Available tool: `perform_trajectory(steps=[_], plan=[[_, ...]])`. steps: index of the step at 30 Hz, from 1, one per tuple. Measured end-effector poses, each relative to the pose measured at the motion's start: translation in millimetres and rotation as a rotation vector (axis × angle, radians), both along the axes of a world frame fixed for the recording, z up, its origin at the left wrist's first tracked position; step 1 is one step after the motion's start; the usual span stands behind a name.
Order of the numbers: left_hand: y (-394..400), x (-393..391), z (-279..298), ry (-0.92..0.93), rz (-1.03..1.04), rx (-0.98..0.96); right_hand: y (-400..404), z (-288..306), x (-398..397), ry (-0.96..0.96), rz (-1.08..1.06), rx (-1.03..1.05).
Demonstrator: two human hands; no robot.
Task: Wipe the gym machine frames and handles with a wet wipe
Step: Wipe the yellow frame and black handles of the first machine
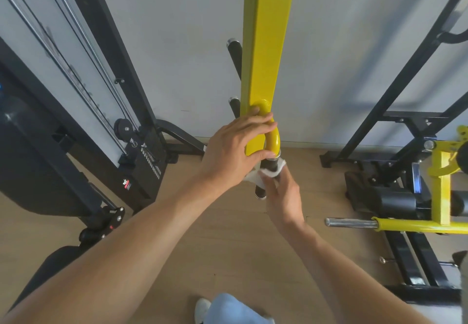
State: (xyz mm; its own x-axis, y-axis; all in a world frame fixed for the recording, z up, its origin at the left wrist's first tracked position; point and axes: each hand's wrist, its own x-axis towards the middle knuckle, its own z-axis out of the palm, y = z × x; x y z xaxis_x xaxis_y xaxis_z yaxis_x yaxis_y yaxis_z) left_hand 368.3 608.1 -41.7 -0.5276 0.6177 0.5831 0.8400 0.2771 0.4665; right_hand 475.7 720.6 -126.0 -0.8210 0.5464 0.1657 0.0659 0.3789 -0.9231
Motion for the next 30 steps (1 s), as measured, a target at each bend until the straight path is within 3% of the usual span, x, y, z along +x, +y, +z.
perform_trajectory(steps=[3,6,8,13,17,19,25,30], plan=[[1,1,0,-0.015,0.005,0.005,0,5,-5,0.071,-0.003,0.029],[3,2,0,-0.014,0.004,0.012,1,-41,8,-0.180,0.091,0.099],[3,2,0,-0.026,0.000,0.022,3,-48,13,-0.233,0.099,0.100],[4,2,2,-0.062,-0.001,0.043,15,-2,-2,0.033,-0.094,0.135],[7,3,2,-0.069,-0.003,0.040,1,-27,0,-0.142,0.007,0.046],[8,3,3,-0.069,-0.001,0.038,-9,-30,-3,-0.135,-0.016,0.008],[11,5,2,-0.095,-0.003,0.046,-12,12,-21,0.199,-0.099,-0.010],[11,2,10,-0.142,-0.063,0.003,0,-19,-11,-0.085,-0.055,0.064]])
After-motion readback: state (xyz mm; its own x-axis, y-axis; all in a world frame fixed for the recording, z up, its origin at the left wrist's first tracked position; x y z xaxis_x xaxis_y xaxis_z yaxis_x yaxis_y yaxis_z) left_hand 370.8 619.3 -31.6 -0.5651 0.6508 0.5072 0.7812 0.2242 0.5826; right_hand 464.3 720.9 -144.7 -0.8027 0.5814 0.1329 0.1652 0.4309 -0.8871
